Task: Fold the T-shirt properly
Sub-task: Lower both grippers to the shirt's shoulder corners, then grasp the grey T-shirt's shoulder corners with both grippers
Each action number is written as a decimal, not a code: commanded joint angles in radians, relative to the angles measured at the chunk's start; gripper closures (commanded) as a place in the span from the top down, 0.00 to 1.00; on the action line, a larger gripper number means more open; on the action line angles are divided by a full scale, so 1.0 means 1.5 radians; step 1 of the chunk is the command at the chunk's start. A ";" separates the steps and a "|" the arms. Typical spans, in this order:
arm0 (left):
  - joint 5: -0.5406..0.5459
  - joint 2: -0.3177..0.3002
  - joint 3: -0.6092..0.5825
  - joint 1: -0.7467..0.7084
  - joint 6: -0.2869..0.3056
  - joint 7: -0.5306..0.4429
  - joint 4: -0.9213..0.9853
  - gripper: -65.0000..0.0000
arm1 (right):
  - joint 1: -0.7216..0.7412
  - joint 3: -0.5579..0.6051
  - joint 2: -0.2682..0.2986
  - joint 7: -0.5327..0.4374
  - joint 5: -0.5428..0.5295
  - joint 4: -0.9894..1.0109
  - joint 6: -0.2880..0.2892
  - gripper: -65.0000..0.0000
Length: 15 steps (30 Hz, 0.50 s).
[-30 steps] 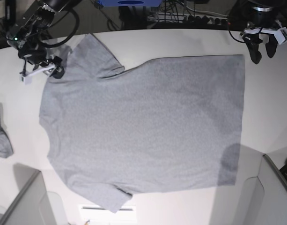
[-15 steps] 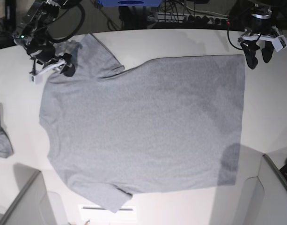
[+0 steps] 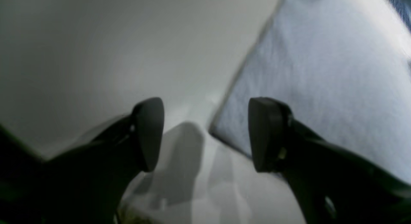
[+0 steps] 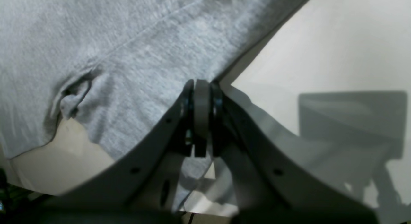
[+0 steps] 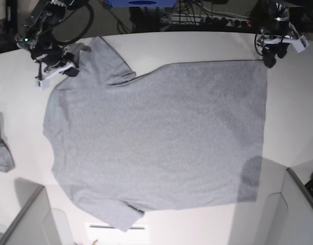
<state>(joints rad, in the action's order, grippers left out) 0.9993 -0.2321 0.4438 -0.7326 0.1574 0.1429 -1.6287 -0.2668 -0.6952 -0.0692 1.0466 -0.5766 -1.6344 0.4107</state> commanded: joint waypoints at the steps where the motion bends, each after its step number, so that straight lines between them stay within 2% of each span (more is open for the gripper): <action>1: 0.009 -0.004 0.007 0.006 0.017 0.011 -0.001 0.60 | -0.008 0.002 0.001 0.029 0.030 -0.002 -0.006 0.00; 4: 0.009 -0.003 0.007 0.032 0.032 0.055 0.029 0.60 | -0.008 0.002 0.002 0.030 0.030 -0.004 -0.006 0.00; 12: 0.013 -0.001 -0.001 0.052 0.032 0.058 0.039 0.59 | -0.008 0.003 0.002 0.030 0.030 -0.004 -0.006 0.00; 15: 0.013 -0.001 -0.015 0.059 0.033 0.093 0.040 0.59 | -0.008 0.003 0.002 0.029 0.030 -0.004 -0.006 0.00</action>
<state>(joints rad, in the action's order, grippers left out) 1.0065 -0.2268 0.4225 -0.6350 0.2050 0.2573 -1.5639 -0.2695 -0.6933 -0.0692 1.0580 -0.5766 -1.6409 0.4107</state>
